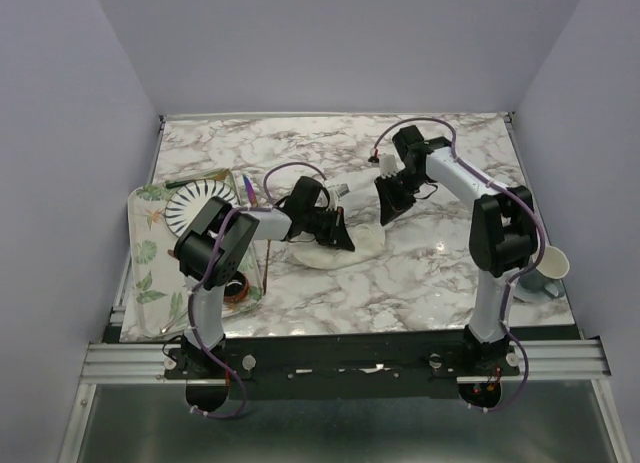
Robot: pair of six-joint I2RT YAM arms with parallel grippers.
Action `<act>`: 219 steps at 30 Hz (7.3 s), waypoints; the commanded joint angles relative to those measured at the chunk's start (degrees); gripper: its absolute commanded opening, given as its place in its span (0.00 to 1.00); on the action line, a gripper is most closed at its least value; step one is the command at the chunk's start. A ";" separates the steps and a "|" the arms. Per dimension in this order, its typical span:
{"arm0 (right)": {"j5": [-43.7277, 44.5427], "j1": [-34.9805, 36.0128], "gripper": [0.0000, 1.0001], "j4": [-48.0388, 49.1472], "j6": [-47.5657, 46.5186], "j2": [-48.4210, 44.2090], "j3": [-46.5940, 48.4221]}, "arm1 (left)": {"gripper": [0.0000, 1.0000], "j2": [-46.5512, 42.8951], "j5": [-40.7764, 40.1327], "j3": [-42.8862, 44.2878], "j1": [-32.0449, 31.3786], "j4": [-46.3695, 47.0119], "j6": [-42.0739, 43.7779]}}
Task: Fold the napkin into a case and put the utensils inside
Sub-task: Stuff the top corner of the smaller-rectangle-folded napkin into the folded napkin.
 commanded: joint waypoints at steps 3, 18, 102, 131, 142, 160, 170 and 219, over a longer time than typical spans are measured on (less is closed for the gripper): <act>-8.84 -1.57 0.17 -4.35 3.32 2.15 -0.91 | 0.00 -5.33 -10.28 -4.34 -3.03 1.27 9.26; -8.41 -0.17 0.17 -3.91 1.83 4.69 -3.28 | 0.00 -9.56 -20.56 -6.55 -10.86 -0.83 24.21; 7.94 6.95 0.38 3.81 3.95 1.53 -4.67 | 0.00 -14.30 -32.43 -18.59 -20.00 9.97 40.74; 14.36 9.06 0.38 5.49 -0.72 -1.72 -12.24 | 0.00 -12.02 -33.14 -16.13 -19.21 7.60 36.35; 14.54 8.97 0.36 2.77 -0.81 -2.69 -7.85 | 0.00 -11.23 -32.43 -13.84 -18.33 4.44 32.13; 14.80 8.80 0.01 3.12 -1.69 -3.83 -7.68 | 0.00 -6.13 -23.21 -5.67 -11.83 -7.60 21.05; 15.15 8.71 0.01 5.05 -0.81 -4.18 -7.15 | 0.00 0.28 -17.93 3.03 -9.63 -17.53 19.73; 8.74 3.44 0.00 15.07 3.59 -6.38 -13.47 | 0.00 5.82 -9.24 10.23 -4.89 -18.59 6.64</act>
